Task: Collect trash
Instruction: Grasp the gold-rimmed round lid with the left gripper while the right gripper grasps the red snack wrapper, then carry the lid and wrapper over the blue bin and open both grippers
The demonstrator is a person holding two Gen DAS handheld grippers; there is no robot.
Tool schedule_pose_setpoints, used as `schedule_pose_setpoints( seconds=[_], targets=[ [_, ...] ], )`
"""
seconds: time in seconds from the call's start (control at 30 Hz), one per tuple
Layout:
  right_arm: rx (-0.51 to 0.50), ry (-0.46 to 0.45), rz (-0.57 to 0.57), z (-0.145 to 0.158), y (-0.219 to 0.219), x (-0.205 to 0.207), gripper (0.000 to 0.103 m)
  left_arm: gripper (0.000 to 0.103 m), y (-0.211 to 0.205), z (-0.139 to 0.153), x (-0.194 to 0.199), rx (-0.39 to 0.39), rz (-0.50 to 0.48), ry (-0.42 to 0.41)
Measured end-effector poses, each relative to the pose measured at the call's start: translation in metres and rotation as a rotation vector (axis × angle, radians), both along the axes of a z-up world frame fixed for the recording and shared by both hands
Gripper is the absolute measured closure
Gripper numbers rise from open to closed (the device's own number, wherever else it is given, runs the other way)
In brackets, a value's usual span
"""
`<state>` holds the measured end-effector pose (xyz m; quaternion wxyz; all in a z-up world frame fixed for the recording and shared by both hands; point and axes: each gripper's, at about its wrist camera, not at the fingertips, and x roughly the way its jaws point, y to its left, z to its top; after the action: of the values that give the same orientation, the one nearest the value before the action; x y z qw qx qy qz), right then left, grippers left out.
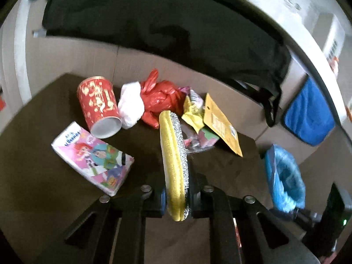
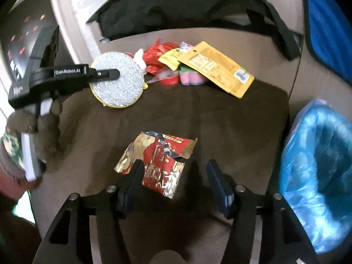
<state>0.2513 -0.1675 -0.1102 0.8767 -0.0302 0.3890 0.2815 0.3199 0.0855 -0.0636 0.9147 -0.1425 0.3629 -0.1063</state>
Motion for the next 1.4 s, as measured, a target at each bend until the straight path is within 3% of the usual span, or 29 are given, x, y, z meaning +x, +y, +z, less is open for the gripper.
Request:
schedule_pose_setpoints(
  seconds=[0.13, 0.33, 0.5, 0.63, 0.8, 0.93, 1.03, 1.13, 1.4],
  targets=[
    [-0.074, -0.065, 0.097, 0.007, 0.006, -0.006, 0.043, 0.088, 0.000, 0.008, -0.023, 0.047, -0.048, -0.017],
    [-0.146, -0.138, 0.285, 0.014, 0.035, 0.008, 0.041, 0.088, 0.015, 0.007, -0.044, 0.015, -0.033, 0.012],
    [-0.065, -0.013, 0.286, 0.002, 0.041, 0.050, 0.041, 0.088, 0.031, 0.006, -0.051, 0.003, -0.007, 0.028],
    [-0.050, 0.049, 0.294, -0.009, 0.043, 0.043, 0.041, 0.088, 0.038, 0.008, -0.058, 0.001, -0.001, 0.014],
    [-0.167, 0.001, 0.328, -0.018, 0.059, -0.003, 0.034, 0.088, 0.039, 0.005, -0.062, -0.019, -0.005, 0.009],
    [-0.187, 0.009, 0.347, -0.016, 0.069, -0.025, 0.033, 0.088, 0.039, 0.005, -0.070, -0.031, -0.012, 0.000],
    [-0.221, -0.002, 0.350, -0.016, 0.079, -0.030, 0.032, 0.088, 0.043, 0.004, -0.078, -0.036, -0.007, -0.002],
    [-0.243, 0.009, 0.374, -0.019, 0.092, -0.027, 0.024, 0.088, 0.050, 0.004, -0.086, -0.031, 0.007, -0.002],
    [-0.249, 0.001, 0.373, -0.017, 0.118, -0.020, 0.030, 0.088, 0.062, 0.003, -0.099, -0.023, 0.033, 0.002]
  ],
)
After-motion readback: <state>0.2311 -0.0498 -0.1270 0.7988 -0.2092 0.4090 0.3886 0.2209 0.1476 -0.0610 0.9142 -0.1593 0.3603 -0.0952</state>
